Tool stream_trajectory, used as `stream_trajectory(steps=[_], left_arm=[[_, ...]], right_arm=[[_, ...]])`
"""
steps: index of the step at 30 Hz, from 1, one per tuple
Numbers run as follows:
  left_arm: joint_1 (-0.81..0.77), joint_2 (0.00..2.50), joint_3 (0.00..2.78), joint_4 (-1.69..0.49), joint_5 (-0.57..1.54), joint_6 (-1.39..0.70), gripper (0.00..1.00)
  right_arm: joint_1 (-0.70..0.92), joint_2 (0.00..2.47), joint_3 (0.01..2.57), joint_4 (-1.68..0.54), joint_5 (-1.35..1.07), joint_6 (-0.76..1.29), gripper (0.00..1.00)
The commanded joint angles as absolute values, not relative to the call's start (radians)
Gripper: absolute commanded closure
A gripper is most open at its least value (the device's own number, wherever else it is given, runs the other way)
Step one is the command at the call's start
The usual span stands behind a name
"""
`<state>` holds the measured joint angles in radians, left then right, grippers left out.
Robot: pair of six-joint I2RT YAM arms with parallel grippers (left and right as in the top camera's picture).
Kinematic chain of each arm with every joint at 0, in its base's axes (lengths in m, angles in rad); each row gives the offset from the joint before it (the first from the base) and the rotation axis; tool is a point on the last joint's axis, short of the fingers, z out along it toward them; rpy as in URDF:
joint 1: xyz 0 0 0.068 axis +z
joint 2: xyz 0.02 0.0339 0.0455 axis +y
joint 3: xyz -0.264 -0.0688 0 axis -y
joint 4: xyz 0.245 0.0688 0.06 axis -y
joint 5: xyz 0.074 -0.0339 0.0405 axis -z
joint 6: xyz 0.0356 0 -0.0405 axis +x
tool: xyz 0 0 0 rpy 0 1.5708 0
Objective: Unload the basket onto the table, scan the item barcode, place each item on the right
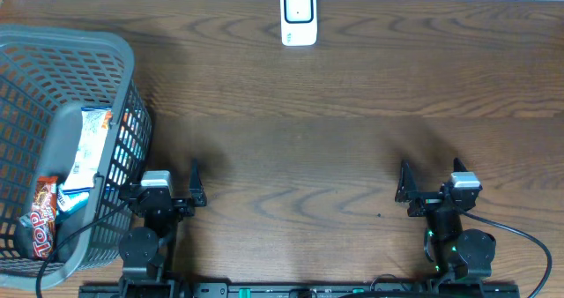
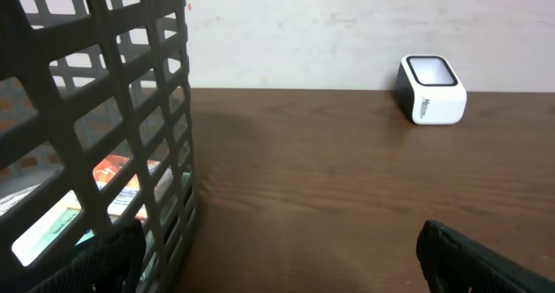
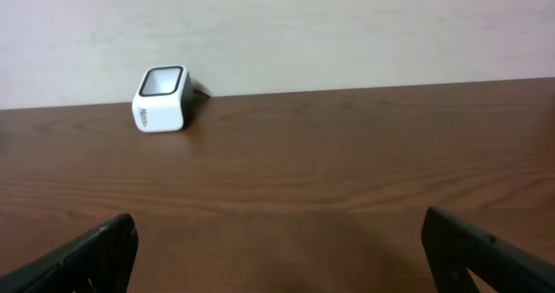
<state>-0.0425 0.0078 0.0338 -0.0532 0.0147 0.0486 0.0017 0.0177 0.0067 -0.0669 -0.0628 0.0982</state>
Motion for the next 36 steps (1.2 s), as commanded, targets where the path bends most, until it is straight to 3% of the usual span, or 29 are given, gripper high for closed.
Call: stream_trajectory(steps=[1, 29, 36], left_arm=[[-0.046, 0.004, 0.004, -0.072, -0.012, 0.051, 0.00], [-0.046, 0.004, 0.004, -0.020, -0.044, 0.097, 0.00], [-0.047, 0.006, 0.028, 0.136, 0.480, 0.070, 0.00]], right_arm=[[0.010, 0.020, 0.006, -0.072, -0.054, 0.100, 0.01], [0.010, 0.020, 0.006, -0.072, -0.054, 0.100, 0.01], [0.010, 0.020, 0.006, -0.072, -0.054, 0.100, 0.01]])
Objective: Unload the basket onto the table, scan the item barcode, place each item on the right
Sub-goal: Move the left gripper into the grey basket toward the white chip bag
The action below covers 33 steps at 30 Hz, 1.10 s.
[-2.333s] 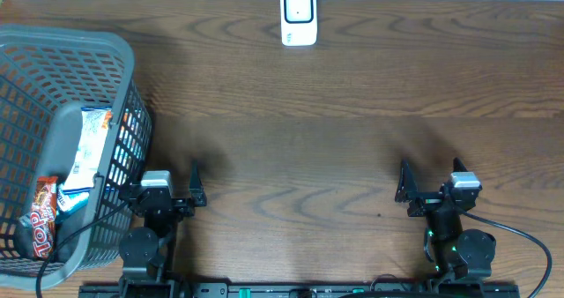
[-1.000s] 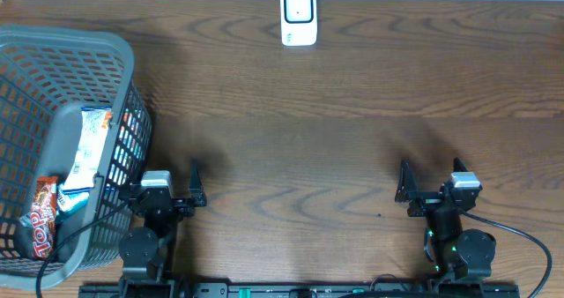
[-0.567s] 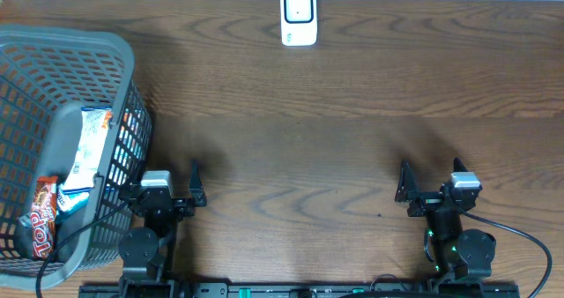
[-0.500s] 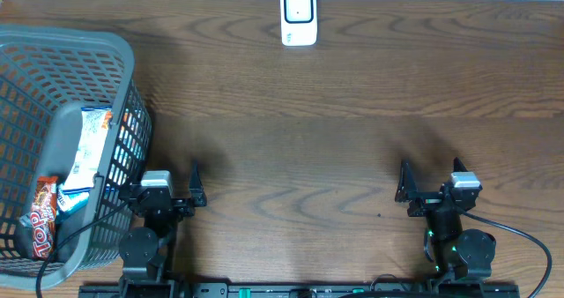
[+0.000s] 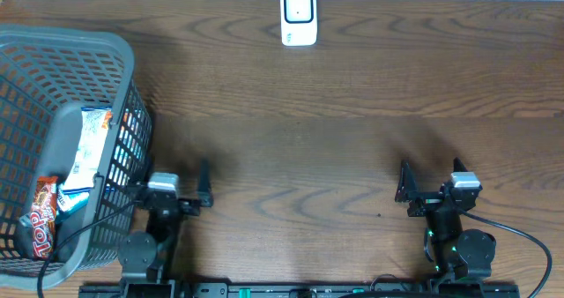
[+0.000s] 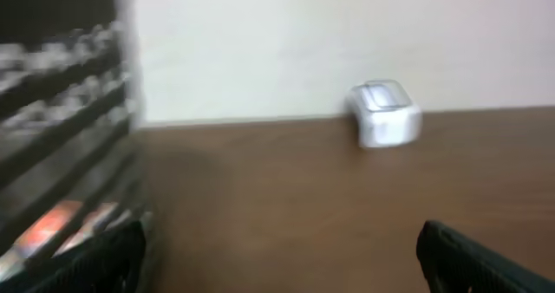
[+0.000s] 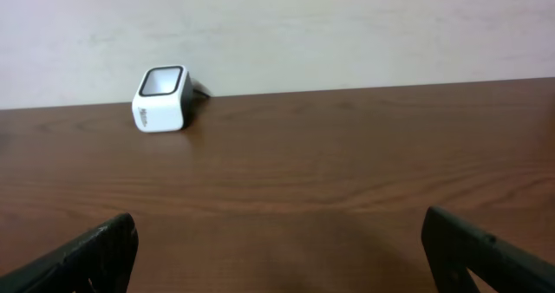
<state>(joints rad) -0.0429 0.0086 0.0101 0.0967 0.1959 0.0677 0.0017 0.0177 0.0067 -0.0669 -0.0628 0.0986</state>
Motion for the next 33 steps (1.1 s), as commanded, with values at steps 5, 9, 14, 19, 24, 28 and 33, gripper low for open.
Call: stream_trajectory(steps=[5, 9, 14, 19, 24, 28, 33], left_arm=[[-0.047, 0.046, 0.128, 0.197, 0.669, 0.024, 0.00], [-0.047, 0.139, 0.264, 0.196, 0.687, 0.000, 0.00], [-0.047, 0.334, 0.470, 0.196, 0.704, -0.072, 0.00], [-0.047, 0.539, 0.706, 0.123, 0.736, -0.091, 0.00], [-0.037, 0.724, 0.956, -0.104, 0.709, -0.084, 0.00], [-0.009, 0.846, 1.162, -0.390, 0.578, -0.033, 0.00], [0.015, 0.942, 1.328, -0.592, 0.438, 0.238, 0.00]], right_arm=[[0.010, 0.020, 0.006, -0.072, -0.054, 0.100, 0.01], [0.010, 0.020, 0.006, -0.072, -0.054, 0.100, 0.01], [0.010, 0.020, 0.006, -0.072, -0.054, 0.100, 0.01], [0.010, 0.020, 0.006, -0.072, -0.054, 0.100, 0.01], [0.010, 0.020, 0.006, -0.072, -0.054, 0.100, 0.01], [0.010, 0.020, 0.006, -0.072, -0.054, 0.100, 0.01], [0.010, 0.020, 0.006, -0.072, -0.054, 0.100, 0.01]])
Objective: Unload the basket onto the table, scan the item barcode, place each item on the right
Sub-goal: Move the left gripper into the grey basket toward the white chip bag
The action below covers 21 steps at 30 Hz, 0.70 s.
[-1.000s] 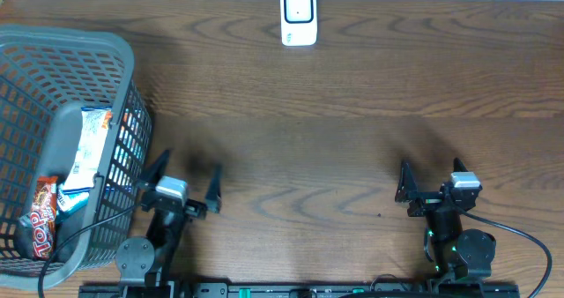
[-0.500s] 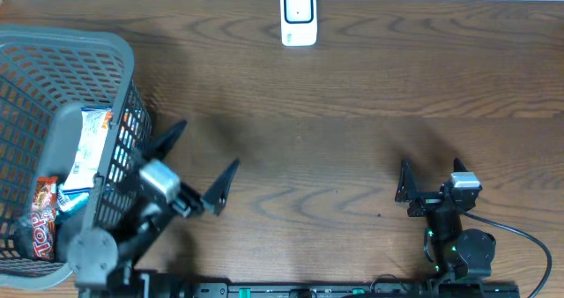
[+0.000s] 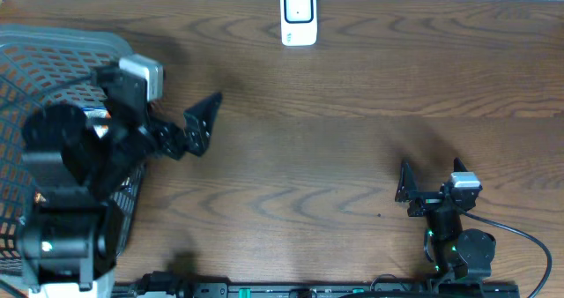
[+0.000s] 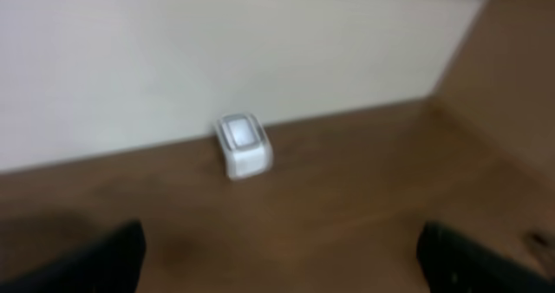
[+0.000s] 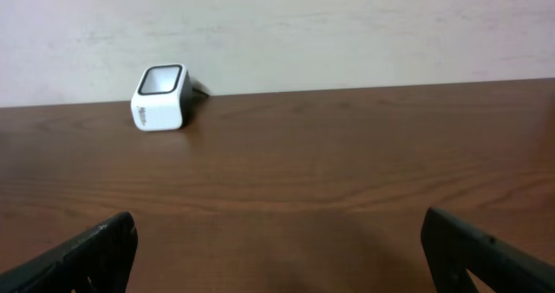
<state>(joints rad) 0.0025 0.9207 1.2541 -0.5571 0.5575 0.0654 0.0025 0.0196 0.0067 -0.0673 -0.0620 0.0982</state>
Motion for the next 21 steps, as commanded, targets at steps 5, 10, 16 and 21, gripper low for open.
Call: stream_trajectory(steps=[5, 10, 16, 21], left_arm=[[0.047, 0.953, 1.353, -0.666, 0.129, 0.245, 0.00], [0.139, 0.992, 1.353, -0.740, -0.049, 0.216, 0.00], [0.291, 1.106, 1.353, -0.782, 0.014, 0.199, 0.00], [0.340, 1.213, 1.353, -0.782, 0.127, 0.200, 0.00]], right_arm=[[0.010, 0.020, 0.006, -0.072, -0.054, 0.100, 0.01], [0.010, 0.020, 0.006, -0.072, -0.054, 0.100, 0.01], [0.010, 0.020, 0.006, -0.072, -0.054, 0.100, 0.01], [0.010, 0.020, 0.006, -0.072, -0.054, 0.099, 0.01]])
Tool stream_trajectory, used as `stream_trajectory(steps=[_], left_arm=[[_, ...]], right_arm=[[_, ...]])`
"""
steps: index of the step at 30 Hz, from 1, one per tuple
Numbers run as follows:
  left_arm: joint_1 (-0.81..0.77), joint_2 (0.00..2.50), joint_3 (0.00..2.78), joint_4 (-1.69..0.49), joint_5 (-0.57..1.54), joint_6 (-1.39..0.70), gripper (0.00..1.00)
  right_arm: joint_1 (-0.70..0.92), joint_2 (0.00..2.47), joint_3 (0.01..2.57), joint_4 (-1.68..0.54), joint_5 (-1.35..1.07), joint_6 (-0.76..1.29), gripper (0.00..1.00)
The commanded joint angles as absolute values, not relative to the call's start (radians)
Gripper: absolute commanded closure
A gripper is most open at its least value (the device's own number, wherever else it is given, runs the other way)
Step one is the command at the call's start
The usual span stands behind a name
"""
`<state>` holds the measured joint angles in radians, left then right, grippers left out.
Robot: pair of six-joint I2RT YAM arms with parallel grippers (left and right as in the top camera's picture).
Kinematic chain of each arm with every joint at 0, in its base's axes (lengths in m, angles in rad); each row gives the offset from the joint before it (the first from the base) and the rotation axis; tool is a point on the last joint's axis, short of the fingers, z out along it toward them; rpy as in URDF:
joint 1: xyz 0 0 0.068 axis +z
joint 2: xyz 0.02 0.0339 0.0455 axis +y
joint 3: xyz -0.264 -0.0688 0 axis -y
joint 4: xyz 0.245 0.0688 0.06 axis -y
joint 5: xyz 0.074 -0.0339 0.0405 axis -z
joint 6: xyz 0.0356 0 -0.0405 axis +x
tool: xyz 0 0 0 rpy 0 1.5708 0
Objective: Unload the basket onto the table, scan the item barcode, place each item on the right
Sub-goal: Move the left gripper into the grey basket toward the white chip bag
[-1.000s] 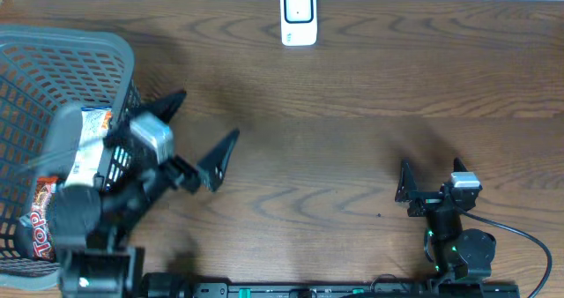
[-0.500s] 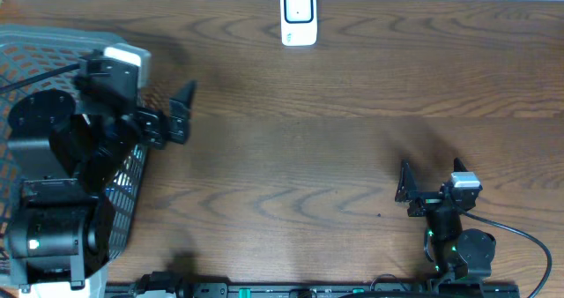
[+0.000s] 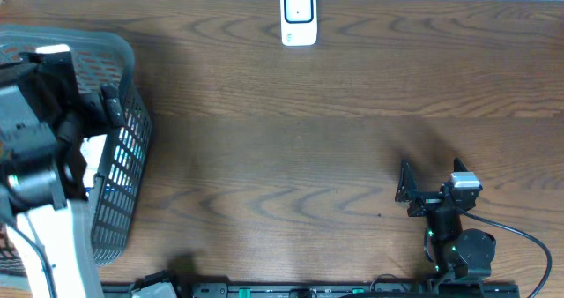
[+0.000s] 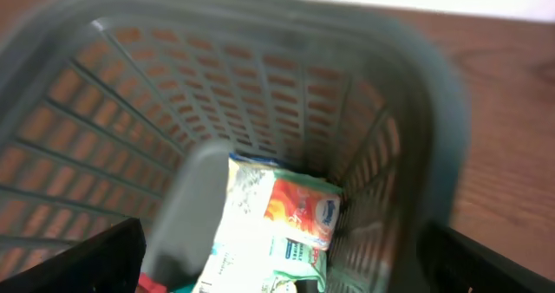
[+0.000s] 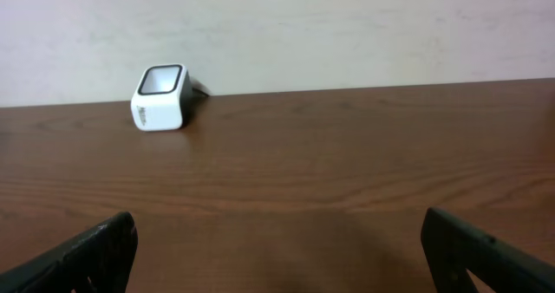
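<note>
The white barcode scanner point(image 3: 299, 16) stands at the table's far edge, also visible as the scanner point(image 5: 160, 96) in the right wrist view. A grey mesh basket point(image 3: 110, 42) sits at the left. My left gripper point(image 4: 279, 271) hangs open over the basket and looks down into it. Below it lies a white, red and green snack packet point(image 4: 282, 224), with nothing between the fingers. My right gripper point(image 5: 277, 258) rests open low at the front right, facing the scanner.
A grey handle-like bar point(image 4: 186, 211) lies in the basket beside the packet. The basket wall point(image 4: 434, 102) rises on the right of the left gripper. Bare brown table point(image 3: 352, 139) stretches between basket, scanner and the right arm point(image 3: 445, 205).
My left gripper was raised over the table just right of the basket, facing the scanner. Now it is over the basket, pointing down at the packet. The right arm has not moved.
Both grippers rested open at the table's front edge, the left one beside the basket. The left arm then shifted slightly, its view blurred. Later it stood raised beside the basket, and now it is over the basket's inside. The right arm stayed still throughout.
</note>
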<state>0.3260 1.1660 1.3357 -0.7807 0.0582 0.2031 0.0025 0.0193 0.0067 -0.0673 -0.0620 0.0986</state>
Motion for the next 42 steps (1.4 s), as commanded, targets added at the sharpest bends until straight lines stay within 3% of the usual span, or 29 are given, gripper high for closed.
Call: stream_trajectory(steps=[1, 10, 21, 27, 33, 42], left_arm=[[0.340, 1.230, 1.353, -0.783, 0.136, 0.196, 0.00], [0.353, 1.364, 1.352, -0.819, 0.205, 0.131, 0.00], [0.544, 1.378, 1.353, -0.761, 0.205, -0.264, 0.00], [0.669, 1.389, 1.352, -0.956, 0.205, -0.505, 0.00], [0.697, 1.391, 1.338, -1.116, 0.198, -0.455, 0.00], [0.697, 1.392, 1.176, -1.067, 0.199, -0.443, 0.00]], right_arm=[[0.010, 0.020, 0.006, -0.072, -0.054, 0.100, 0.01], [0.010, 0.020, 0.006, -0.072, -0.054, 0.099, 0.01], [0.010, 0.020, 0.006, -0.072, -0.054, 0.100, 0.01], [0.010, 0.020, 0.006, -0.072, -0.054, 0.099, 0.01], [0.010, 0.020, 0.006, -0.072, -0.054, 0.100, 0.01], [0.010, 0.020, 0.006, -0.072, -0.054, 0.100, 0.01]])
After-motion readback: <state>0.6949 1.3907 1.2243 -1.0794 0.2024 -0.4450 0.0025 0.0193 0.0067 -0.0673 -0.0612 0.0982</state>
